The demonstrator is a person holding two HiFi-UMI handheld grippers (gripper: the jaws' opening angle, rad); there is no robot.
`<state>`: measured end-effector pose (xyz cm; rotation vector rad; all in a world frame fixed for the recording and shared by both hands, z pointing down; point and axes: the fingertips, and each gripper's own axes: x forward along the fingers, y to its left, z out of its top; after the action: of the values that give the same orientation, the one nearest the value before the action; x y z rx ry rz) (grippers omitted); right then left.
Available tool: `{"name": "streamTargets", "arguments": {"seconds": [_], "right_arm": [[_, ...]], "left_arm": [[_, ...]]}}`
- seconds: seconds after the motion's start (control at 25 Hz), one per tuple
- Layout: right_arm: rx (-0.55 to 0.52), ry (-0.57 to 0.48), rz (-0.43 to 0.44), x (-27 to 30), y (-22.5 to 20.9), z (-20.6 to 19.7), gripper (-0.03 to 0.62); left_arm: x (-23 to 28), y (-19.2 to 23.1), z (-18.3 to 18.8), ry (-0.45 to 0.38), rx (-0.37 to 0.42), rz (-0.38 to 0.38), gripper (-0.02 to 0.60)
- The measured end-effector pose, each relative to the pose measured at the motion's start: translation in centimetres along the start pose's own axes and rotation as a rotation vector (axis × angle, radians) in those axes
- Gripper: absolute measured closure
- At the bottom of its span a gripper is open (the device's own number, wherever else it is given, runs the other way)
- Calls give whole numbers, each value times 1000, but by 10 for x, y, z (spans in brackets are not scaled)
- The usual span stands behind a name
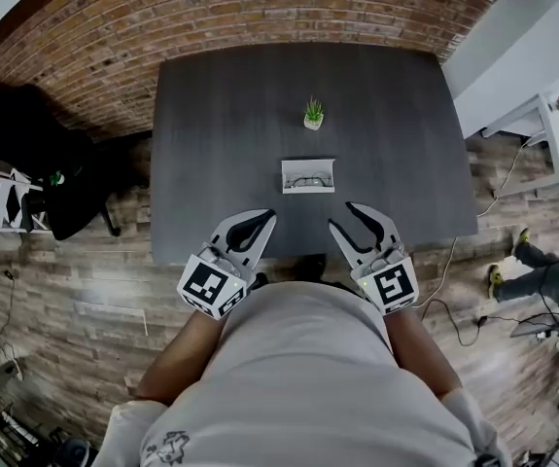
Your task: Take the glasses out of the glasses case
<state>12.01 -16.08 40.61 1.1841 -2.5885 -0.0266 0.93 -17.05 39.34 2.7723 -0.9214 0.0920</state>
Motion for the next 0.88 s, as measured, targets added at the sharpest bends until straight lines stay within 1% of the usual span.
{"name": "streamTargets", "arguments": {"seconds": [0.16,0.44,0.68,0.88], "right_arm": [[-2,-2,67,-2,-22,-11,425],[-8,-4,173,-3,-48,-29,428],[-3,20,236,3,-52,-45,442],[-47,56,283,17,-50,-55,444]], "left_arm": [[20,-7,-2,17,7,56,571],[45,-19,-12,30,-10,143,571],[49,-18,-22,54,-27,189,571],[54,-8,-32,59,-51,201,571]]}}
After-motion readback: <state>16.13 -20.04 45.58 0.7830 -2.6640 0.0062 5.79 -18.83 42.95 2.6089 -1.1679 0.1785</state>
